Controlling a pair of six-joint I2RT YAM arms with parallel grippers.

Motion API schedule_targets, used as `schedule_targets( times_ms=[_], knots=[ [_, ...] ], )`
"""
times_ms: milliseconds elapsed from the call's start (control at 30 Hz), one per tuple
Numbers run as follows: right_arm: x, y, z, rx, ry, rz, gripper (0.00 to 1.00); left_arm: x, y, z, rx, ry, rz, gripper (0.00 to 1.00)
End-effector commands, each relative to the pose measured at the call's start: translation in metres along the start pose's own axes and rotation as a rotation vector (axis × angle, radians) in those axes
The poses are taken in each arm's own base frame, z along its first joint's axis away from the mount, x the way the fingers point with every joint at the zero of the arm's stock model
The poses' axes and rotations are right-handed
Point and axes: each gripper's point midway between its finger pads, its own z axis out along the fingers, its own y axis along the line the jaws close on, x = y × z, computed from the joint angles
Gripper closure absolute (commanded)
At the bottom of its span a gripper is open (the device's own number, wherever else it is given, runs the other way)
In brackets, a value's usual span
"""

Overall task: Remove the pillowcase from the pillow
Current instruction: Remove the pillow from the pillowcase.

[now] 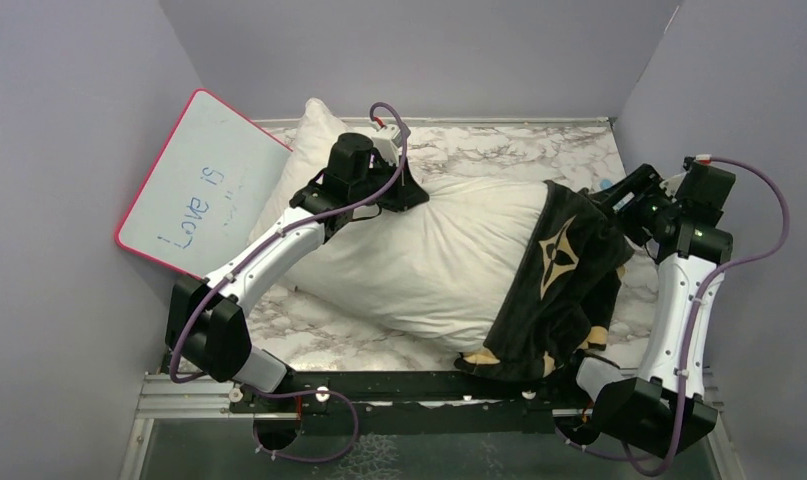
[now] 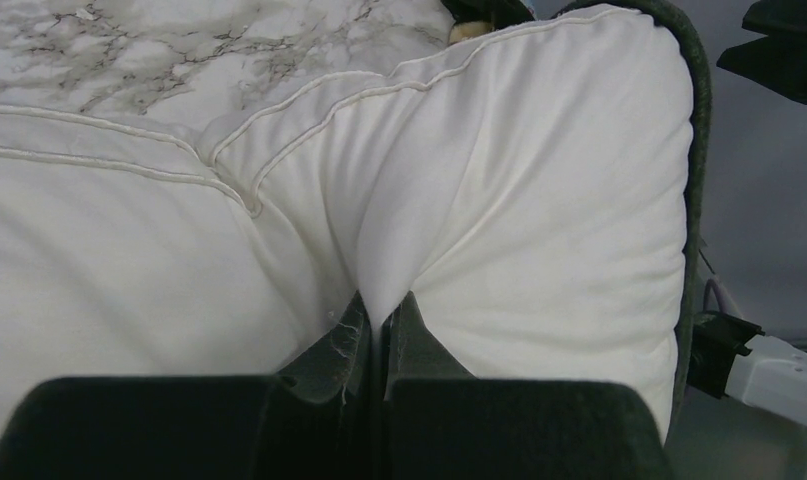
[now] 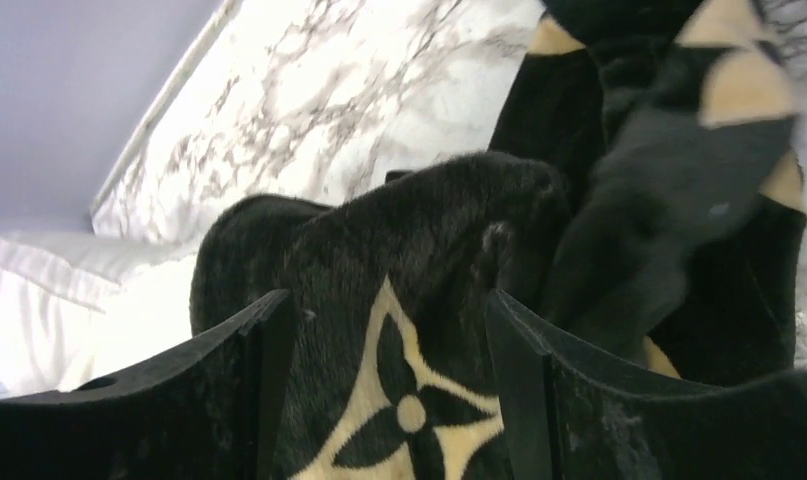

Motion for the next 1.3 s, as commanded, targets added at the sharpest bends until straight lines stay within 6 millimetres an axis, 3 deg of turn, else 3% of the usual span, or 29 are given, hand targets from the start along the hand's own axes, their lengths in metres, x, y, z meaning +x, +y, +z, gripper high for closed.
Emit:
schedule_targets(
  times_ms=[0, 167, 300, 467, 533, 667, 800, 833, 933, 1033, 1167, 1267],
  knots=[
    [0.014, 0.016, -0.008, -0.118, 0.066, -0.073, 0.21, 0.014, 0.014, -0.001, -0.033, 0.044, -0.033, 1.00],
    [0.041, 0.027, -0.024, -0.210, 0.143, -0.092, 0.16, 0.009, 0.012, 0.000, -0.025, 0.038, -0.037, 1.00],
    [0.079, 0.036, -0.028, -0.332, 0.247, -0.064, 0.15, 0.007, 0.008, 0.002, -0.006, 0.038, -0.045, 1.00],
    [0.134, 0.023, -0.017, -0.379, 0.418, -0.050, 0.17, 0.011, 0.001, 0.005, 0.014, 0.050, -0.046, 1.00],
    [0.145, 0.018, -0.013, -0.370, 0.452, -0.053, 0.30, 0.013, -0.002, 0.006, 0.022, 0.056, -0.045, 1.00],
    [0.148, 0.000, 0.002, -0.287, 0.414, -0.042, 0.54, 0.015, -0.005, 0.007, 0.023, 0.059, -0.044, 1.00],
    [0.157, 0.005, 0.008, -0.347, 0.465, 0.020, 0.82, 0.015, -0.005, 0.004, 0.015, 0.060, -0.035, 1.00],
    [0.159, 0.007, 0.008, -0.362, 0.476, 0.033, 0.86, 0.015, -0.005, 0.002, 0.008, 0.060, -0.031, 1.00],
    [0.147, -0.007, 0.014, -0.236, 0.414, 0.015, 0.93, 0.015, -0.002, -0.001, -0.015, 0.056, -0.022, 1.00],
    [0.110, -0.043, 0.014, 0.054, 0.229, -0.022, 0.99, 0.011, 0.004, -0.004, -0.054, 0.042, -0.013, 1.00],
    [0.052, -0.079, -0.013, 0.357, -0.056, -0.023, 1.00, 0.004, 0.006, -0.004, -0.064, 0.038, -0.016, 1.00],
    [0.036, -0.095, -0.027, 0.468, -0.165, 0.003, 0.99, -0.003, 0.006, -0.001, -0.053, 0.051, -0.017, 1.00]
  ],
)
